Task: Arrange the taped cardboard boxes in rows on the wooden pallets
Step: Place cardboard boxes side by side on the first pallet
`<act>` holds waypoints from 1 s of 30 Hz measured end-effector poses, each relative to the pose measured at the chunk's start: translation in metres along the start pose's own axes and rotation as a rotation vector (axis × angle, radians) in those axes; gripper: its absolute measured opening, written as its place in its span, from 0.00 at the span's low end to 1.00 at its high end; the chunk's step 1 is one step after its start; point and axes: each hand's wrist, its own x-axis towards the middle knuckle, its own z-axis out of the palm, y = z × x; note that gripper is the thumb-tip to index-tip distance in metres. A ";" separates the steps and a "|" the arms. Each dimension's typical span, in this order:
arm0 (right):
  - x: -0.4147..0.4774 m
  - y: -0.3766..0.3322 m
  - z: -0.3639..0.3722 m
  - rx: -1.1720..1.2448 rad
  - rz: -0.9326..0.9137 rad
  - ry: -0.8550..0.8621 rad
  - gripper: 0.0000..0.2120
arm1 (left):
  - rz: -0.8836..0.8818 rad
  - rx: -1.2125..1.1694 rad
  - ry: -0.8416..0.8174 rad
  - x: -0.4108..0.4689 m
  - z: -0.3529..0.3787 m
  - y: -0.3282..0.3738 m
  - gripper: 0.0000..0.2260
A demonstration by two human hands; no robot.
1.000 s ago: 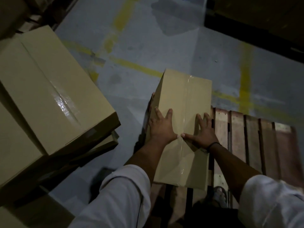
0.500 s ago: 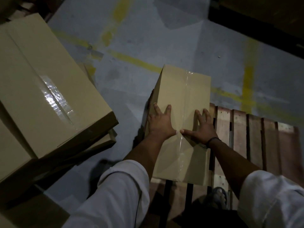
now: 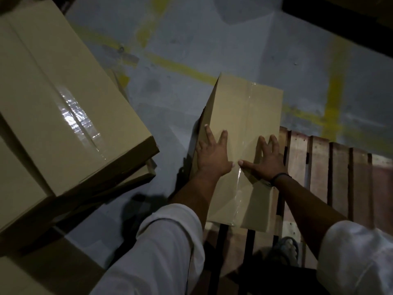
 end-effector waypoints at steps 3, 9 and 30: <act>-0.020 -0.010 0.001 -0.039 0.035 -0.017 0.57 | -0.017 0.033 -0.003 -0.027 0.010 0.005 0.48; -0.080 -0.015 0.019 -0.095 0.102 -0.113 0.57 | -0.090 -0.010 -0.121 -0.100 0.036 0.000 0.49; -0.192 -0.103 -0.027 -0.149 -0.062 -0.162 0.47 | -0.001 0.062 -0.146 -0.195 -0.059 -0.045 0.40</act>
